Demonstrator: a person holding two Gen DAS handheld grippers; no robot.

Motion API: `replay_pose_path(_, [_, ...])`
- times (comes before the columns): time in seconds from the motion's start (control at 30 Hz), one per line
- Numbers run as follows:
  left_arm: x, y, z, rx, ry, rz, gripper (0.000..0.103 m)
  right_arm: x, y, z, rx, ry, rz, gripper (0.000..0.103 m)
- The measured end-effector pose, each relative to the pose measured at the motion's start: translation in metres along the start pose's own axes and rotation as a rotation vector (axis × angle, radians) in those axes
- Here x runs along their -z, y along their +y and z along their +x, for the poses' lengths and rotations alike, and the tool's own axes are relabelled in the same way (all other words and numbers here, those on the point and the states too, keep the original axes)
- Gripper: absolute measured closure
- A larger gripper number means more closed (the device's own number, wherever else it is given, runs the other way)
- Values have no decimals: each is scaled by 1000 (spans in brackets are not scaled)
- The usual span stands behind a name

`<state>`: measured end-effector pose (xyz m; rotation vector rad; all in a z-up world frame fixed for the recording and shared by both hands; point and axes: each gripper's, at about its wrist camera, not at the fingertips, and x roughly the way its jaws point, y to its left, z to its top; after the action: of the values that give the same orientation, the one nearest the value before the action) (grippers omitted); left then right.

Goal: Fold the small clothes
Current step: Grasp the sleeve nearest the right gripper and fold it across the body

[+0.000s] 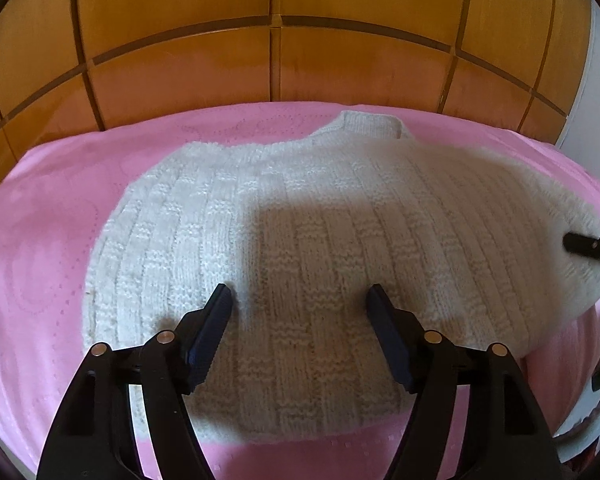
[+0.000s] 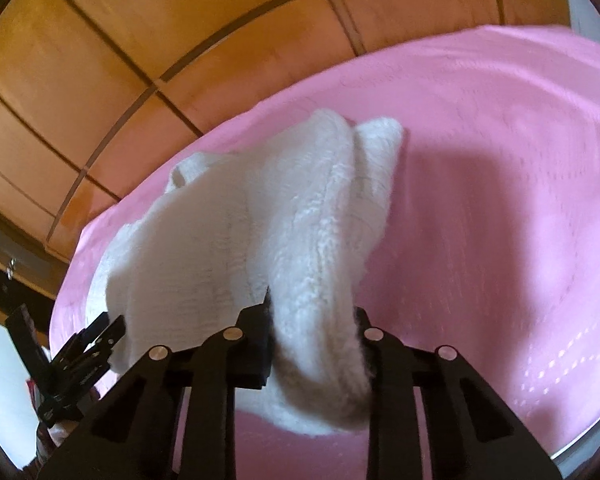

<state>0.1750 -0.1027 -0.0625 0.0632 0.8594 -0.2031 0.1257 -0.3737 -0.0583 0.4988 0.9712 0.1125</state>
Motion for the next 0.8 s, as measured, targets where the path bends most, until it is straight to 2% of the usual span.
replay_pose_path(0.17, [1, 9, 0, 44, -3, -22, 34, -9, 31, -12, -25, -13, -55, 84])
replay_pose_path(0.3, [0, 25, -9, 127, 0, -69, 36, -18, 70, -16, -61, -23, -130, 86])
replay_pose_path(0.33, [0, 32, -14, 166, -9, -100, 42, -20, 83, -15, -71, -25, -150, 86])
replay_pose_path(0.4, [1, 47, -25, 225, -30, -152, 43, -24, 106, -10, -92, -26, -182, 86])
replay_pose_path(0.5, [4, 65, -34, 240, -48, -202, 43, -26, 149, -1, -135, -21, -255, 87])
replay_pose_path(0.63, [11, 104, -47, 274, -72, -317, 44, -20, 213, 18, -201, 9, -359, 88])
replay_pose_path(0.8, [18, 146, -58, 311, -90, -445, 44, 0, 274, 58, -256, 92, -446, 88])
